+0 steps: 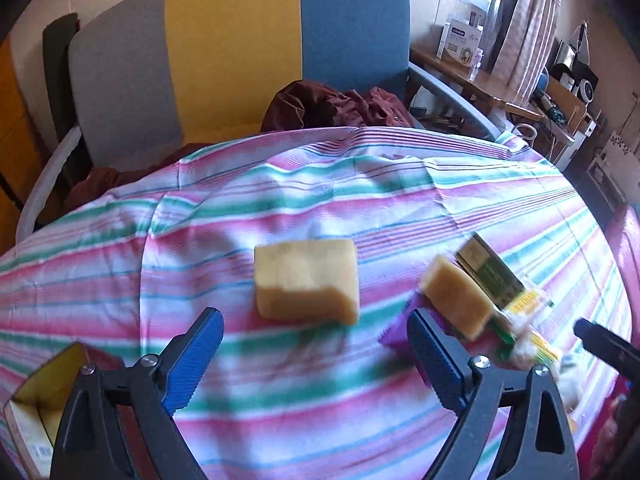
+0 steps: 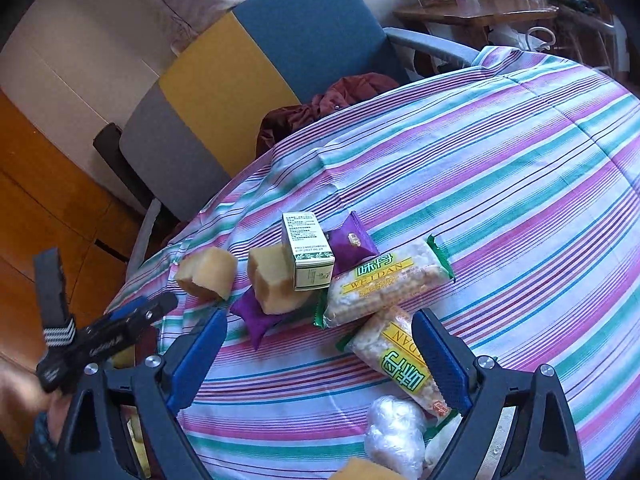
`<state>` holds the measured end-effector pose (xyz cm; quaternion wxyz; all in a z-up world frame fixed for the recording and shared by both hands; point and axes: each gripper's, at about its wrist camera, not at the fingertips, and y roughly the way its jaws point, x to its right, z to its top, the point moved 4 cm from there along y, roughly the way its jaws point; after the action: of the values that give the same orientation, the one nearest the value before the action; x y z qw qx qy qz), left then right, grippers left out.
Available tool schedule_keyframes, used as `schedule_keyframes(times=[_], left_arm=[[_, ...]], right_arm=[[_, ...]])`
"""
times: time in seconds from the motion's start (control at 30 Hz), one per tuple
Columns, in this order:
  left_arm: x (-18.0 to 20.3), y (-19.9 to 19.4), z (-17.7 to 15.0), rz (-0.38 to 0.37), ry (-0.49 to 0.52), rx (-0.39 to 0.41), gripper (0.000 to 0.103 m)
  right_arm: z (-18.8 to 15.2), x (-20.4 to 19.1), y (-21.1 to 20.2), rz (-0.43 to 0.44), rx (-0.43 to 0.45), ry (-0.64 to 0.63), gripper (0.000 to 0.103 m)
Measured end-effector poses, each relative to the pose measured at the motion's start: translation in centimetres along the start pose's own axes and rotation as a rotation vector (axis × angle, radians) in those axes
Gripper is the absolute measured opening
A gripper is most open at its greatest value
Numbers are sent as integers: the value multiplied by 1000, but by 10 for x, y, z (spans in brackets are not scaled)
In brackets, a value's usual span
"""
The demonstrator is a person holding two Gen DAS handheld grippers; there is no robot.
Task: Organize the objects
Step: 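Move both tools back toward the pile of items, then grasp the yellow sponge with left gripper while right gripper grasps the green-white box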
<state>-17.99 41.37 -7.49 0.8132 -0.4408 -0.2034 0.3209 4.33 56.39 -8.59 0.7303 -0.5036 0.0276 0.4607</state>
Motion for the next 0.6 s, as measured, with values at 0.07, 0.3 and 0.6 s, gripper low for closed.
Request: schedule_keyframes(times=[0.07,0.3,0.6], left_arm=[[0,9,5,-7,-2,-17,95],[-2,45,13,-29,-22,-57,94],[0,6,-10,-70,-24,38,65]], right_arm=[[0,0,1,1,-5,1,95],[-1,0,3,1,-9,3,95],[-2,-1,7,-19,-15,-14,95]])
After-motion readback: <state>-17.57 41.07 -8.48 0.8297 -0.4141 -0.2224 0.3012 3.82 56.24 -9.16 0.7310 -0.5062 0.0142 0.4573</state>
